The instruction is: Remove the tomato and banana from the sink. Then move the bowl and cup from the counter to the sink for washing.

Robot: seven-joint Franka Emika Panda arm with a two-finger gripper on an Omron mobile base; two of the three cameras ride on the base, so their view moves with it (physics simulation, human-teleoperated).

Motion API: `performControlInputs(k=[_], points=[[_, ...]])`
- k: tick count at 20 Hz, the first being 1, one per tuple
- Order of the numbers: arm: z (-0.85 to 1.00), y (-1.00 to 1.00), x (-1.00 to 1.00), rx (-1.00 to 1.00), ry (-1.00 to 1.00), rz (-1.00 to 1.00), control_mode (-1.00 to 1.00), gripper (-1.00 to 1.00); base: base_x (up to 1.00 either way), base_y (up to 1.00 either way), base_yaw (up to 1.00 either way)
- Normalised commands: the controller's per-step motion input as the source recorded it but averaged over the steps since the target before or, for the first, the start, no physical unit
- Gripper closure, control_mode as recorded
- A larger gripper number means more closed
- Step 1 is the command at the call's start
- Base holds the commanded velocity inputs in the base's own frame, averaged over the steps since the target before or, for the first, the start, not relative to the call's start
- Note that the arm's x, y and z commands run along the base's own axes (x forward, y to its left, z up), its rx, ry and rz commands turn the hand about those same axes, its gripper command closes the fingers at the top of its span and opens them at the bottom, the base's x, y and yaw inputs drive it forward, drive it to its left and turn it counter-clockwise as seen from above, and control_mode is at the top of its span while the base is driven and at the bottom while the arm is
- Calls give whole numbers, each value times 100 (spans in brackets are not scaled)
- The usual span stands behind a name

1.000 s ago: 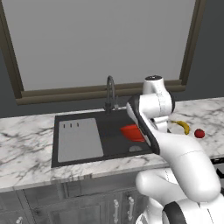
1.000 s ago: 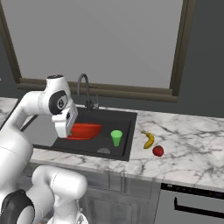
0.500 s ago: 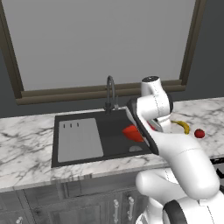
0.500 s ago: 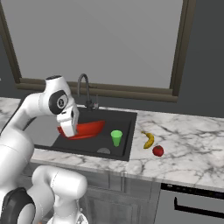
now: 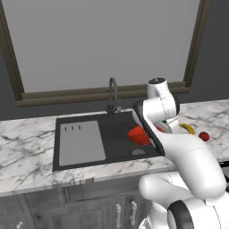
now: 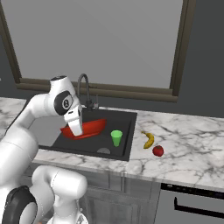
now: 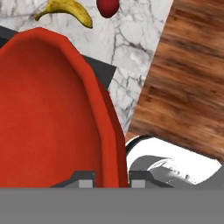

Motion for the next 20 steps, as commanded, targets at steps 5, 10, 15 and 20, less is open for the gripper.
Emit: performControlInputs(k=[5,10,15,20], points=[[0,-9,8,0,1,10,-100,100,0,0,0],[0,-6,9,0,0,10,-100,100,0,0,0],[0,-4,14,0,0,9,-100,100,0,0,0],[-3,-7,19,-2,4,10,-100,100,0,0,0]])
